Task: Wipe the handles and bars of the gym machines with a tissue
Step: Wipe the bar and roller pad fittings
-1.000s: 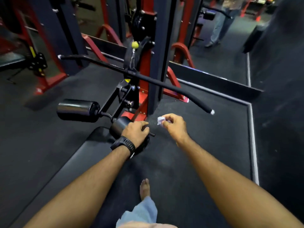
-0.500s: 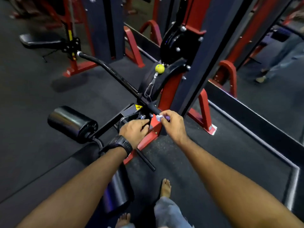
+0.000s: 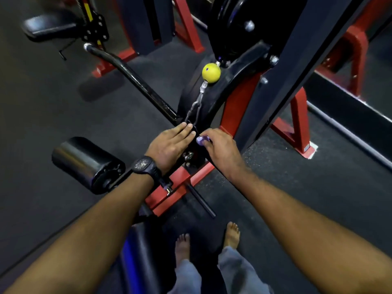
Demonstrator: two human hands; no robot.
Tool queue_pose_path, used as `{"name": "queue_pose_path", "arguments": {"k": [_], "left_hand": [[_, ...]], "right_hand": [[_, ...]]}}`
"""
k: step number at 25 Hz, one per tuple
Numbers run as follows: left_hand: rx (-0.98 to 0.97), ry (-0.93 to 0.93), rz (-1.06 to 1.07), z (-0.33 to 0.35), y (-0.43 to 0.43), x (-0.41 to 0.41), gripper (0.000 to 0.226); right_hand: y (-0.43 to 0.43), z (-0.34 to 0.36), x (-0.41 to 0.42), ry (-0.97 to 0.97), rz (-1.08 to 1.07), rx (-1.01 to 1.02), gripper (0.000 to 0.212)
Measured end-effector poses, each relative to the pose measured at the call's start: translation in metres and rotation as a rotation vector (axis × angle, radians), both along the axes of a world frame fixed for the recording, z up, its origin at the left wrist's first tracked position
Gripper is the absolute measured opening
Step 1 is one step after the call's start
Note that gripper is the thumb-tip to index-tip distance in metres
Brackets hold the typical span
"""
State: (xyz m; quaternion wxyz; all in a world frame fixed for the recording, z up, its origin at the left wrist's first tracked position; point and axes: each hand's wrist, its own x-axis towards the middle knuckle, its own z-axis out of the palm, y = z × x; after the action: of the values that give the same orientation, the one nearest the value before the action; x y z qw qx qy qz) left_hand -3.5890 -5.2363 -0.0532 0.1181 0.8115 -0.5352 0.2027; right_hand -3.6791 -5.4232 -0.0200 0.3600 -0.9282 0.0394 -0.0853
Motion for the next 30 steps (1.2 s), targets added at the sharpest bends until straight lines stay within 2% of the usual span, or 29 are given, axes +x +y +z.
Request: {"name": "queue_pose_path", "arguments": {"k": [3,5,7,10,13,15,20,22,27,30], "left_hand": [[0.084,-0.162,-0.055,-0.009,0.014,0.017,0.043],[0.108,-0.214,-0.116,-0.015,0.019,0.019,0.041],[0.082,-0.201,-0.146,-0.017,0.014,0.02,0.042],[0.006,-0.132,-0.136,-0.019,0.007,0.024,0.048],[-0.029,-0.072,-0.18,-0.02,0.006,0.024,0.052],[-0.004,-0.064,-0.248,-0.02,0.002,0.023,0.056],[-0.084,0.009,-0.244,-0.026,-0.005,0.032,0.058],[-0.107,0.041,-0.252,-0.031,-0.006,0.033,0.057],[-0.149,0.102,-0.278,-0.031,-0.007,0.035,0.049],[-0.167,0.116,-0.273,-0.032,-0.007,0.033,0.045]], "right_hand": [[-0.005,-0.004,-0.021,0.024,0.044,-0.116,0.03],[-0.006,-0.008,-0.042,0.003,0.039,-0.152,0.032],[0.001,-0.005,-0.039,-0.002,0.047,-0.179,0.023],[0.012,-0.002,-0.019,0.024,0.068,-0.273,0.024],[0.002,-0.004,-0.049,-0.009,0.076,-0.365,0.024],[0.003,0.0,-0.056,-0.006,0.043,-0.295,0.023],[0.001,0.001,0.002,0.209,-0.23,-0.092,0.008],[-0.003,0.0,-0.013,0.18,-0.22,-0.093,0.008],[0.022,-0.009,-0.027,0.006,0.089,-0.505,0.021],[0.012,-0.021,-0.04,-0.17,0.188,-0.784,0.017]]}}
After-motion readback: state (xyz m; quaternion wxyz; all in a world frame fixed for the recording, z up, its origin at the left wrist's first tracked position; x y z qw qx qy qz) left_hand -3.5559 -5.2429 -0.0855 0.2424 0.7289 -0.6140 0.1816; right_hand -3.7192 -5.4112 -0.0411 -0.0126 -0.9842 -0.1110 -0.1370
